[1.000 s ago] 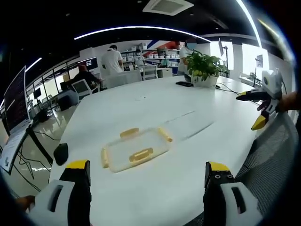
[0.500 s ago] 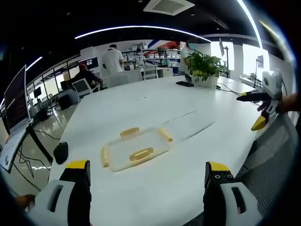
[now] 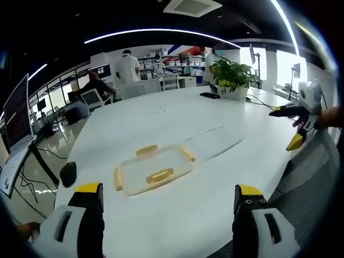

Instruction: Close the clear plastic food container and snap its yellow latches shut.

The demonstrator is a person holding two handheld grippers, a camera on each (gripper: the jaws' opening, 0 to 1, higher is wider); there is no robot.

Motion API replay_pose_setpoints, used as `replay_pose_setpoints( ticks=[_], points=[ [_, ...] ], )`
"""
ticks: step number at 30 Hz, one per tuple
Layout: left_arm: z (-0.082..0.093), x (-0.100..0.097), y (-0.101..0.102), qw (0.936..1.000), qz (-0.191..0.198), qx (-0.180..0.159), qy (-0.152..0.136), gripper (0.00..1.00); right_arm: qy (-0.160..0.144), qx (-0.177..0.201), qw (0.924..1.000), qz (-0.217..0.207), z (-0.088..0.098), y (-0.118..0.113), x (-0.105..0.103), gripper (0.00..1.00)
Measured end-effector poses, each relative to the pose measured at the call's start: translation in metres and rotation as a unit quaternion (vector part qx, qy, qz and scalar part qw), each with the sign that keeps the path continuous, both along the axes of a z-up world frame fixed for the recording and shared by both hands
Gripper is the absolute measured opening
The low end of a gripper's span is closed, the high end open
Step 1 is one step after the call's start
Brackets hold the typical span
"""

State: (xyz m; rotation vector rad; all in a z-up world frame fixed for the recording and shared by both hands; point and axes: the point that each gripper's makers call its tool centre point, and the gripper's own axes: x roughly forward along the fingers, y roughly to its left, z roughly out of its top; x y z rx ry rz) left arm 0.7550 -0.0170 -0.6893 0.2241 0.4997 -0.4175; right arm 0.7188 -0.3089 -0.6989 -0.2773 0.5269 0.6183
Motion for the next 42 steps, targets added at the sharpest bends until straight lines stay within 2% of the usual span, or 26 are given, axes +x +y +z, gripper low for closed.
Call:
replay_pose_setpoints(
  ticks=[11, 19, 22, 34, 42],
  points=[
    [0.001, -0.001, 0.005, 0.9997, -0.001, 0.017, 0.016, 0.99, 0.006, -0.005, 0.9999, -0.015, 0.003, -0.007, 0.006, 0.96],
    [0.003, -0.003, 0.011, 0.9991, -0.007, 0.032, 0.027, 0.99, 0.019, -0.017, 0.9996, -0.007, 0.005, -0.008, 0.005, 0.96],
    [0.003, -0.005, 0.013, 0.9983, -0.009, 0.042, 0.04, 0.99, 0.023, -0.02, 0.9995, -0.004, 0.007, -0.009, 0.006, 0.96],
    [0.023, 0.0, 0.012, 0.9986, -0.02, 0.032, 0.038, 0.99, 0.031, -0.035, 0.9984, 0.031, 0.025, -0.004, 0.016, 0.96],
    [0.026, 0.0, 0.011, 0.9966, -0.051, 0.043, 0.047, 0.99, 0.037, -0.051, 0.9964, 0.058, 0.031, 0.002, 0.019, 0.96]
  ],
)
